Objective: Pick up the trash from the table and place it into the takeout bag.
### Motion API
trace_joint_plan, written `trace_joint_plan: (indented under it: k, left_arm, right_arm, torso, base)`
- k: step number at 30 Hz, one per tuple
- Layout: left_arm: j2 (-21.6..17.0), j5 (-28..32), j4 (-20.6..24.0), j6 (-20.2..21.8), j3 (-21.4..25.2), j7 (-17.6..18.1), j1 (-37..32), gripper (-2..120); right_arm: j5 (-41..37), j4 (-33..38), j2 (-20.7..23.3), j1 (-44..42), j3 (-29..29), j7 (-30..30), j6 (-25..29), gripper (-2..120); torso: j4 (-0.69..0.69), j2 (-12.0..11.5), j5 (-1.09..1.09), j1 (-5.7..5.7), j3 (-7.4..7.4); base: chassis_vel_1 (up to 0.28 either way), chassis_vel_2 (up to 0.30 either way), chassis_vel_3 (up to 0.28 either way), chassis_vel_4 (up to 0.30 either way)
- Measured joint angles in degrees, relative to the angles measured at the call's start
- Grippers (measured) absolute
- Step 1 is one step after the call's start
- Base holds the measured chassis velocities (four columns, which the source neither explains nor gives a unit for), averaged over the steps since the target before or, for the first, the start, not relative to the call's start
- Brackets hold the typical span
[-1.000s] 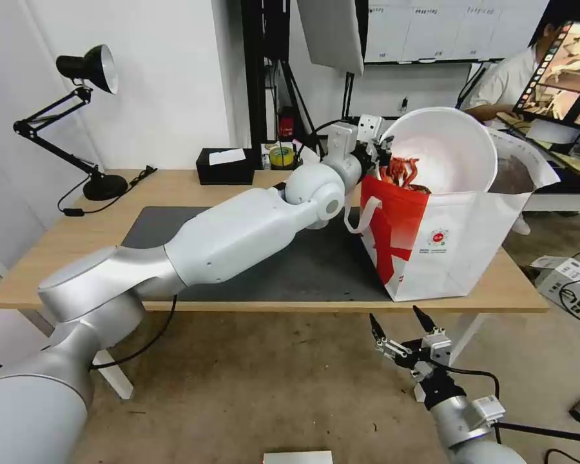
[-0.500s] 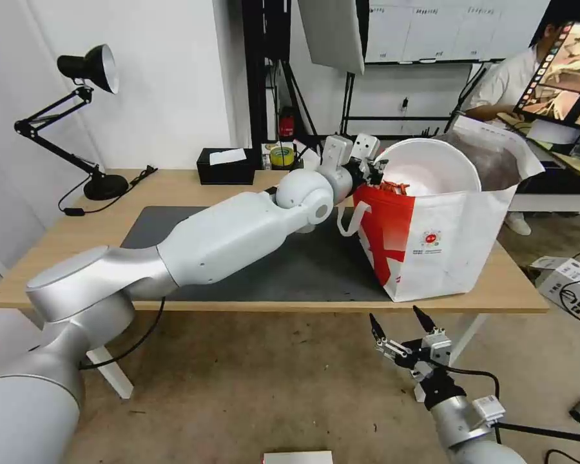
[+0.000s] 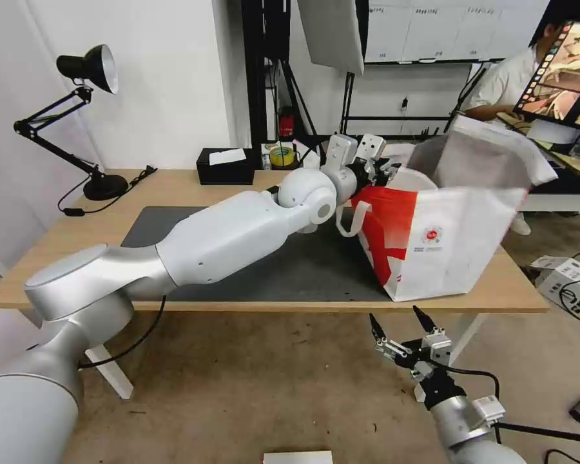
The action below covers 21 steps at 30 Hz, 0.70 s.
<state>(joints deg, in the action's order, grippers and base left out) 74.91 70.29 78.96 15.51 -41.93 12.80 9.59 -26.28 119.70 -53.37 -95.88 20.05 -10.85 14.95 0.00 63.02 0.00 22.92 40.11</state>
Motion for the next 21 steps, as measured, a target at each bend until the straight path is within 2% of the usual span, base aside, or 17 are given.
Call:
trace_joint_plan:
  k: [2,3,6,7,10,11,14,15,17,18,20,21]
  left_arm:
    - [-0.68,-0.02,1.05,-0.69,0.26,-0.11,-0.01,66]
    - [-0.68,-0.02,1.05,-0.69,0.26,-0.11,-0.01,66]
    - [-3.04,-0.86,2.86,-4.20,0.20,-1.31,-0.01,79]
    - [-3.04,-0.86,2.86,-4.20,0.20,-1.31,-0.01,79]
    - [-7.13,-2.88,5.87,-8.22,0.35,-4.13,-1.02,94]
    - [-7.13,-2.88,5.87,-8.22,0.35,-4.13,-1.02,94]
    - [-12.15,-5.27,9.35,-13.47,1.38,-6.77,-3.95,99]
    - [-12.15,-5.27,9.35,-13.47,1.38,-6.77,-3.95,99]
    - [-15.58,-7.32,11.27,-17.55,2.83,-7.28,-7.75,100]
    - [-15.58,-7.32,11.27,-17.55,2.83,-7.28,-7.75,100]
    - [-18.58,-8.50,12.04,-20.95,4.10,-9.23,-11.55,100]
    - [-18.58,-8.50,12.04,-20.95,4.10,-9.23,-11.55,100]
  right_arm:
    - [0.00,0.00,0.00,0.00,0.00,0.00,0.00,100]
    - [0.00,0.00,0.00,0.00,0.00,0.00,0.00,100]
    - [0.00,0.00,0.00,0.00,0.00,0.00,0.00,100]
    - [0.00,0.00,0.00,0.00,0.00,0.00,0.00,100]
    - [0.00,0.00,0.00,0.00,0.00,0.00,0.00,100]
    - [0.00,0.00,0.00,0.00,0.00,0.00,0.00,100]
    - [0.00,0.00,0.00,0.00,0.00,0.00,0.00,100]
    - [0.00,0.00,0.00,0.00,0.00,0.00,0.00,100]
    - [0.00,0.00,0.00,0.00,0.00,0.00,0.00,100]
    - [0.00,0.00,0.00,0.00,0.00,0.00,0.00,100]
    - [0.00,0.00,0.00,0.00,0.00,0.00,0.00,100]
    - [0.00,0.00,0.00,0.00,0.00,0.00,0.00,100]
  torso:
    - [-0.01,0.01,0.00,0.00,0.00]
    - [-0.01,0.01,0.00,0.00,0.00]
    - [0.00,0.01,0.00,0.00,0.00]
    - [0.00,0.01,0.00,0.00,0.00]
    - [-0.01,0.00,0.00,0.00,0.00]
    - [-0.01,0.00,0.00,0.00,0.00]
    - [-0.01,0.00,0.00,0.00,0.00]
    - [-0.01,0.00,0.00,0.00,0.00]
    - [0.01,0.01,-0.01,0.00,0.00]
    - [0.01,0.01,-0.01,0.00,0.00]
    - [0.00,0.00,-0.02,0.00,0.00]
    - [0.00,0.00,-0.02,0.00,0.00]
  base:
    - [0.000,0.000,0.000,0.000]
    - [0.000,0.000,0.000,0.000]
    - [0.000,0.000,0.000,0.000]
    - [0.000,0.000,0.000,0.000]
    - [0.000,0.000,0.000,0.000]
    - [0.000,0.000,0.000,0.000]
    - [0.000,0.000,0.000,0.000]
    - [0.000,0.000,0.000,0.000]
    - [0.000,0.000,0.000,0.000]
    - [0.000,0.000,0.000,0.000]
    - [0.000,0.000,0.000,0.000]
    - [0.000,0.000,0.000,0.000]
